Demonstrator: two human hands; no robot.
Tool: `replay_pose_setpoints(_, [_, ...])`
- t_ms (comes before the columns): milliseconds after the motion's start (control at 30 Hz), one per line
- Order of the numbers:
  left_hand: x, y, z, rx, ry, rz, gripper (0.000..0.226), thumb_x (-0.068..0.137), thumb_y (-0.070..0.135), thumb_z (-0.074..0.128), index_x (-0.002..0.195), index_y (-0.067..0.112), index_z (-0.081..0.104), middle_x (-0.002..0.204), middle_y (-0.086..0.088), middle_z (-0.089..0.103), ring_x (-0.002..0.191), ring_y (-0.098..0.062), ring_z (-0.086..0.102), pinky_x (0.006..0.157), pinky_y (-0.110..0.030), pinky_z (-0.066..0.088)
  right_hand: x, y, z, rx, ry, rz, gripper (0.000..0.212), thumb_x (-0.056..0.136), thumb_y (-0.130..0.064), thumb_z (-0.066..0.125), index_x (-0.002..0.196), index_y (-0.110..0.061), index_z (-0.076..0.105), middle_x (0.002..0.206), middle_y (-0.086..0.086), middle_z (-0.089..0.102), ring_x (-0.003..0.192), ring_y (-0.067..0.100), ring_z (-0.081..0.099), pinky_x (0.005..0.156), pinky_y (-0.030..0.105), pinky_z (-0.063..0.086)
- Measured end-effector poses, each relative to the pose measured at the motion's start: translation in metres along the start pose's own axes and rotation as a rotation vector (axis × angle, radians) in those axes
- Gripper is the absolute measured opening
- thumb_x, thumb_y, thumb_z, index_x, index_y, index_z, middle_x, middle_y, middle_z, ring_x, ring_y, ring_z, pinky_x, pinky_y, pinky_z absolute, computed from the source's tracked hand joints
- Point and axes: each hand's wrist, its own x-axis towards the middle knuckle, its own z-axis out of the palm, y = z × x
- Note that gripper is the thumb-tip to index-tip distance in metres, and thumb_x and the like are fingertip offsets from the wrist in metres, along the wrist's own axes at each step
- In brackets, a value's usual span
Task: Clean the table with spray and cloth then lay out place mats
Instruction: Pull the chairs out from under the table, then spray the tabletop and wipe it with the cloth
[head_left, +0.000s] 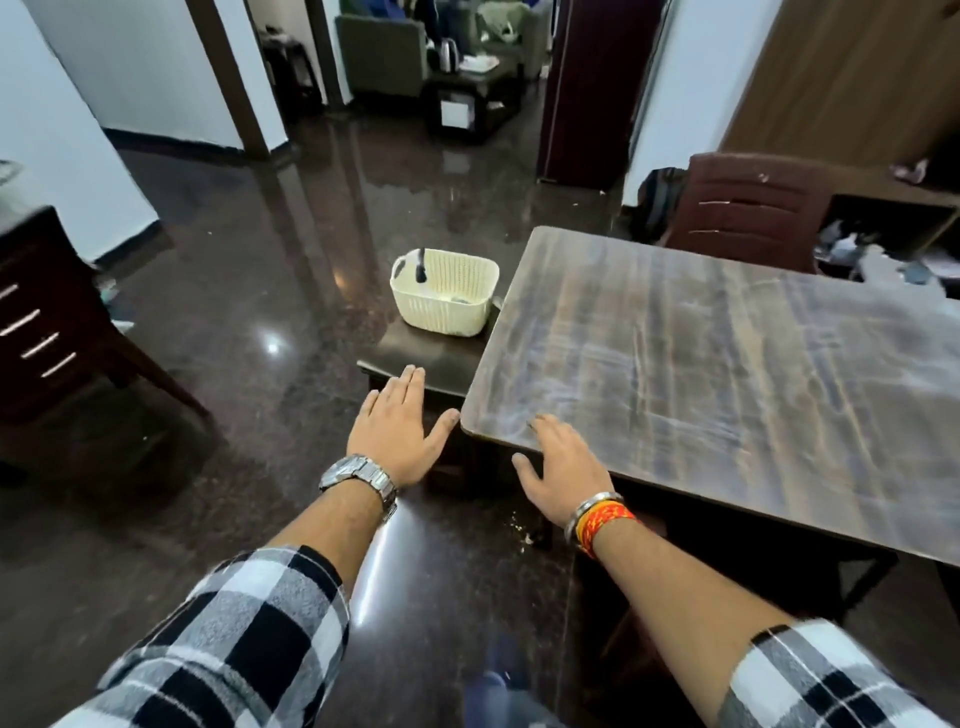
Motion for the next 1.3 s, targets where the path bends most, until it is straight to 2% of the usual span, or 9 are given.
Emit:
replay_pose_setpoints(133, [0.078,-0.03,0.001,0.021,-0.018,0.03,0.083,0.103,0.062,0.032,0.166,0.013,0.007,0.175,-0.005,0.009,0.16,-0.023,0.013,0.129,-0.041,0.007,0.095,-0.009,0.027,-0.007,0.021,-0.004,0.064,0.092,-0.038,0.048,0.148,-0.015,0.028,0.158,0.002,0.02,0.145,0.017,0.017,0.118,0.033,0.018])
replay_pose_setpoints(200, [0.117,-0.043,0.0,0.054,-0.037,0.04,0.086,0.1,0.066,0.024,0.166,0.014,0.004,0.175,-0.005,0.006,0.16,-0.022,0.01,0.129,-0.041,0.005,0.141,-0.014,0.038,-0.032,0.034,-0.021,0.067,0.093,-0.039,0.046,0.15,-0.011,0.022,0.159,0.004,0.015,0.147,0.019,0.012,0.12,0.032,0.011])
replay_pose_setpoints(300, [0.178,-0.065,-0.007,0.063,-0.065,0.028,0.095,0.09,0.069,0.015,0.166,0.014,0.001,0.175,-0.003,0.003,0.161,-0.02,0.005,0.129,-0.04,0.001,0.212,-0.024,0.049,-0.039,0.041,-0.017,0.072,0.094,-0.042,0.045,0.15,-0.008,0.018,0.16,0.008,0.012,0.147,0.02,0.009,0.12,0.034,0.009])
replay_pose_setpoints(433, [0.256,-0.089,-0.012,0.053,-0.063,0.016,0.085,0.102,0.065,0.025,0.166,0.014,0.0,0.175,-0.003,0.002,0.161,-0.02,0.003,0.128,-0.04,-0.001,0.301,-0.037,0.058,-0.04,0.041,-0.03,0.072,0.093,-0.041,0.046,0.15,-0.006,0.018,0.159,0.009,0.014,0.147,0.021,0.009,0.12,0.035,0.009])
replay_pose_setpoints(667, [0.374,-0.126,0.017,-0.02,-0.18,-0.01,0.084,0.104,0.06,0.033,0.165,0.011,0.001,0.175,-0.006,0.002,0.16,-0.024,0.007,0.128,-0.041,0.003,0.408,-0.036,0.087,0.002,0.067,0.057,0.071,0.093,-0.04,0.047,0.151,-0.008,0.019,0.159,0.007,0.014,0.147,0.02,0.012,0.117,0.028,0.004])
replay_pose_setpoints(800, [0.444,-0.143,0.043,-0.063,-0.252,0.045,0.083,0.105,0.053,0.038,0.164,0.007,0.002,0.174,-0.011,0.003,0.159,-0.026,0.012,0.127,-0.041,0.008,0.461,-0.025,0.115,0.002,0.017,0.169,0.071,0.092,-0.038,0.049,0.15,-0.008,0.021,0.159,0.007,0.015,0.147,0.019,0.013,0.12,0.03,0.009])
replay_pose_setpoints(1067, [0.552,-0.174,0.09,-0.139,-0.413,0.102,0.084,0.106,0.041,0.044,0.162,-0.001,-0.004,0.173,-0.019,-0.002,0.16,-0.031,0.006,0.128,-0.038,0.009,0.566,-0.015,0.172,0.062,-0.095,0.316,0.067,0.093,-0.039,0.047,0.149,-0.009,0.023,0.158,0.007,0.019,0.146,0.021,0.016,0.119,0.036,0.017])
replay_pose_setpoints(1200, [0.589,-0.182,0.11,-0.29,-0.423,0.018,0.098,0.1,0.028,0.061,0.16,-0.004,-0.009,0.172,-0.02,-0.007,0.16,-0.028,0.001,0.125,-0.028,0.005,0.605,0.019,0.193,0.064,-0.166,0.434,0.064,0.091,-0.029,0.053,0.146,-0.007,0.027,0.153,0.01,0.029,0.14,0.027,0.028,0.115,0.035,0.026])
replay_pose_setpoints(1300, [0.615,-0.189,0.13,-0.393,-0.436,-0.069,0.106,0.094,0.016,0.072,0.162,0.001,-0.008,0.174,-0.015,-0.004,0.16,-0.025,0.008,0.116,-0.015,0.004,0.639,0.047,0.212,0.048,-0.274,0.562,0.051,0.089,-0.02,0.056,0.134,-0.003,0.041,0.137,0.015,0.045,0.125,0.032,0.044,0.103,0.036,0.038])
